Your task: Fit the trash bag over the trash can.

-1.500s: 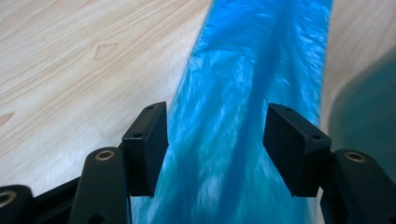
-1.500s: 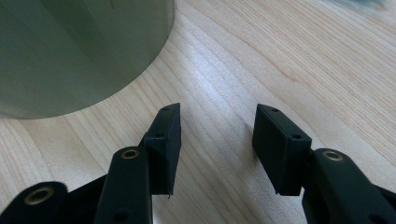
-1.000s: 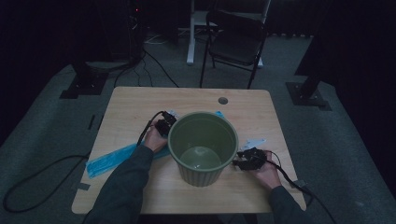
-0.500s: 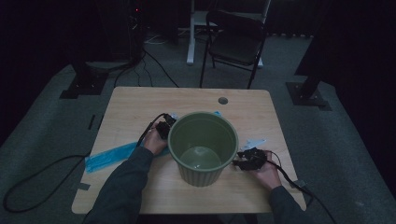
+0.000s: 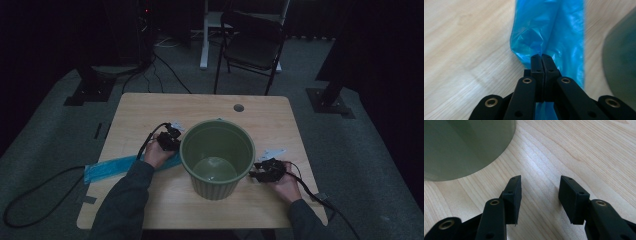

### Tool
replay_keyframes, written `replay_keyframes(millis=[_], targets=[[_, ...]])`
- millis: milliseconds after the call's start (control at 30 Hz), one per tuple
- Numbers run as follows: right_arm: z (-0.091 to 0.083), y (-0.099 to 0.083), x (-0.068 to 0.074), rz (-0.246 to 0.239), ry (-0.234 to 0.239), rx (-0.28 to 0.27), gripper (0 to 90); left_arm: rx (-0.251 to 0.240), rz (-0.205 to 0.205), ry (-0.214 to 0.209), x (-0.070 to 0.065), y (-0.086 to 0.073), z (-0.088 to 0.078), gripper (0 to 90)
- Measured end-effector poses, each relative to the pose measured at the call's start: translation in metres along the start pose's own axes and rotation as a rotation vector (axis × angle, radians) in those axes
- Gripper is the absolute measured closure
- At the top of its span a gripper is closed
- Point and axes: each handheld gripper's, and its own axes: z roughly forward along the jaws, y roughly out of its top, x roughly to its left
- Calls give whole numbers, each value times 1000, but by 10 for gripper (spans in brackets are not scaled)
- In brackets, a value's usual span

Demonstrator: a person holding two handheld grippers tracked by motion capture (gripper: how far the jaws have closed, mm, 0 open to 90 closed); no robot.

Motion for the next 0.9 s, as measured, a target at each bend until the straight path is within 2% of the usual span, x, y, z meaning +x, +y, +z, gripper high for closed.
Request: replay_keyframes(millis=[167,233,333,500,867,900], targets=[[0,0,0,2,-2,1,529,-75,-6,-7,5,0,-29,895],[0,0,0,4,-2,2,528,-90,-12,-10,6,0,-34,895],[0,0,0,3,-2,2,529,-134,-24,-13,9,1,-50,895],[0,0,0,1,-1,1,528,-171,-22,-18,11,2,-67,895],[0,0,0,2,-2,1,529,-218,5,3,8,7,-95,895],[0,0,0,2,-2,1,528,-238,4,4,8,8,-102,895]])
